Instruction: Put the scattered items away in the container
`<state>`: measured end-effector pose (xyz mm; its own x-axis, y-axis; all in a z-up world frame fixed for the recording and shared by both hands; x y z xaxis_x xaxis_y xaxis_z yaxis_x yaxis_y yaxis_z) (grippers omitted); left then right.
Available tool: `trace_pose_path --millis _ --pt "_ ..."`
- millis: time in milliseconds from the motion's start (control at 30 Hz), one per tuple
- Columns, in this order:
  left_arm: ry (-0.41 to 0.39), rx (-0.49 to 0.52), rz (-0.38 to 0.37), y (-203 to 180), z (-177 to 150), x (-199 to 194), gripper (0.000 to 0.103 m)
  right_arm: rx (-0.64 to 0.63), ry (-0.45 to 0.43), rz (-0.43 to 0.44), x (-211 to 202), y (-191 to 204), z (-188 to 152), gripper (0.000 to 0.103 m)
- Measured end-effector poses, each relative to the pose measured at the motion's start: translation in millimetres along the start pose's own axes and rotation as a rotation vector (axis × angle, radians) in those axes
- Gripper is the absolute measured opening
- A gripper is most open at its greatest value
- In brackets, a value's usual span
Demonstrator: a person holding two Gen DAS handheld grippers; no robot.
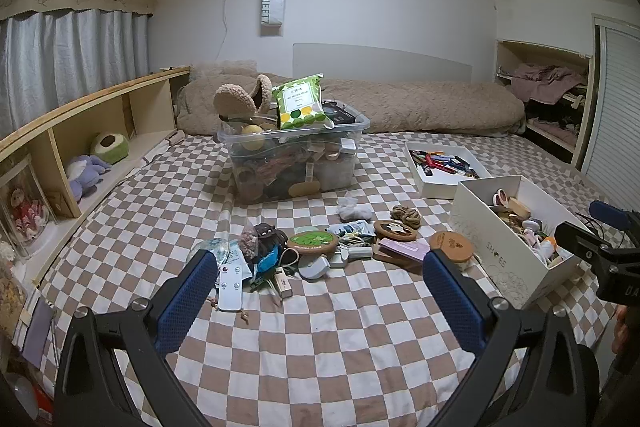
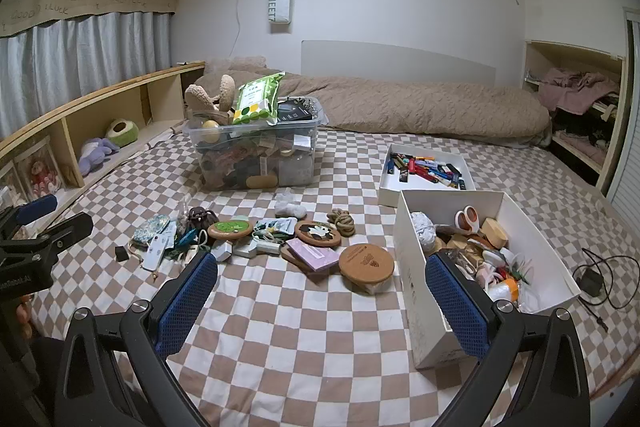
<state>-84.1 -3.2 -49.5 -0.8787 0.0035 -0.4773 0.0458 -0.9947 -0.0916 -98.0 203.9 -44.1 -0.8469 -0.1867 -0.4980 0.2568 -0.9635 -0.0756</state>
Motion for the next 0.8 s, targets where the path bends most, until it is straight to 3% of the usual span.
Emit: trace_pose_path --millis 800 --pt "0.000 -0.004 0.000 1.9 -0.5 -0.1 0.103 -0.012 0.004 0.003 -1.3 4.5 -4.1 0.103"
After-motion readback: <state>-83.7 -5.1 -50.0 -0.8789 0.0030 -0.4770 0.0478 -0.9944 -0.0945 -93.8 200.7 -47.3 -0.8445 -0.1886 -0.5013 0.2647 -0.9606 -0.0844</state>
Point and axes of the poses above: each gripper's, at about its wrist camera, not at the fingertips, and x roughly the way its jaws point, y to its left, z to its top, the point moved 10 cm from there along x, roughly the way its jaws point, and after that the axes turned 5 degrees about -x, right-handed, at the moved point
